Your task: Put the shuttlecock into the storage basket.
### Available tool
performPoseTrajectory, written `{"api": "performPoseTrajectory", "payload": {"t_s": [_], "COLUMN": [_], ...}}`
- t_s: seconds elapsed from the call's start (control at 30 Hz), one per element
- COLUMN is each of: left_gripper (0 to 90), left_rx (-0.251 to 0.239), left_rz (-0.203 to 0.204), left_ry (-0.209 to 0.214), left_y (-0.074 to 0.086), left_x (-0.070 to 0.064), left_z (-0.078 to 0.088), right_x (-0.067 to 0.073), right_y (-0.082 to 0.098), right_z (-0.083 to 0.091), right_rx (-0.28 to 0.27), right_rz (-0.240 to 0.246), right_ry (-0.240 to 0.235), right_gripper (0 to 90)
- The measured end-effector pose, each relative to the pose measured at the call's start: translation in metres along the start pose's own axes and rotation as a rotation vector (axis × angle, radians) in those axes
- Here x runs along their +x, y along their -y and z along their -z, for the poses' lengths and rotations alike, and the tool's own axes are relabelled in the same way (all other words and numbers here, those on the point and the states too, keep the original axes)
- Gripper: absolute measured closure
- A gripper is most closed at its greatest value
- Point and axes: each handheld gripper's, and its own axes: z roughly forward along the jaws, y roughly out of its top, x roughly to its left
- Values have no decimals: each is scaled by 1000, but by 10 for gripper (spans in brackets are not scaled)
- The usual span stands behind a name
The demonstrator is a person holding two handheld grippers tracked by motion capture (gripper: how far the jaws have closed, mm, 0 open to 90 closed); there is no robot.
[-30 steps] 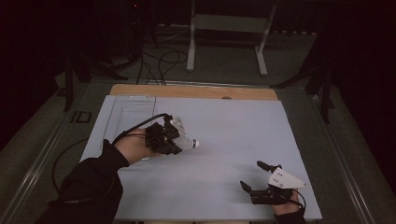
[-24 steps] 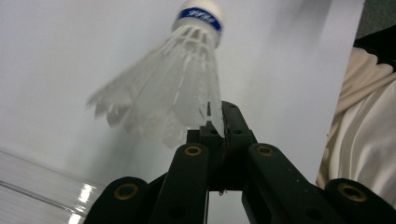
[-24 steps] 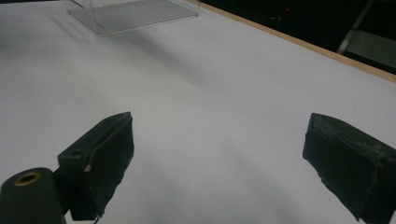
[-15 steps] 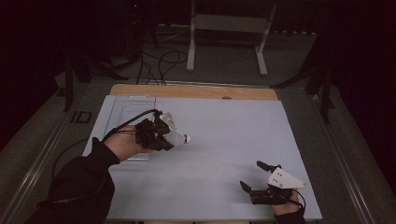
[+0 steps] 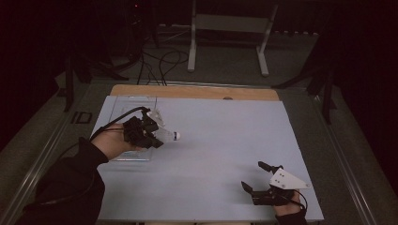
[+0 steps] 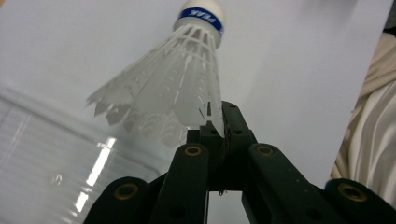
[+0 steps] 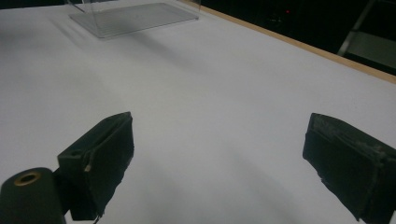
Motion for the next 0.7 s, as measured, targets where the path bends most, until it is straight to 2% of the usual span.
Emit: {"api": "performPoseTrajectory", "payload": {"t_s": [0.17, 0.47, 0.7], "left_gripper": [900, 900, 900], "left_rx": [9, 17, 21], "left_rz": [34, 58, 93], "left_ry": [-9, -21, -36], "left_y": [15, 31, 51], "left_x": [9, 17, 32], "left_z": [3, 8, 15], "right_x": [0, 1, 1], "right_y": [0, 0, 0], "right_z": [0, -1, 0], "right_rx": [-5, -9, -12], "right_rz": [2, 12, 12], "right_ry": [-9, -18, -13], "right_gripper": [88, 89, 89]}}
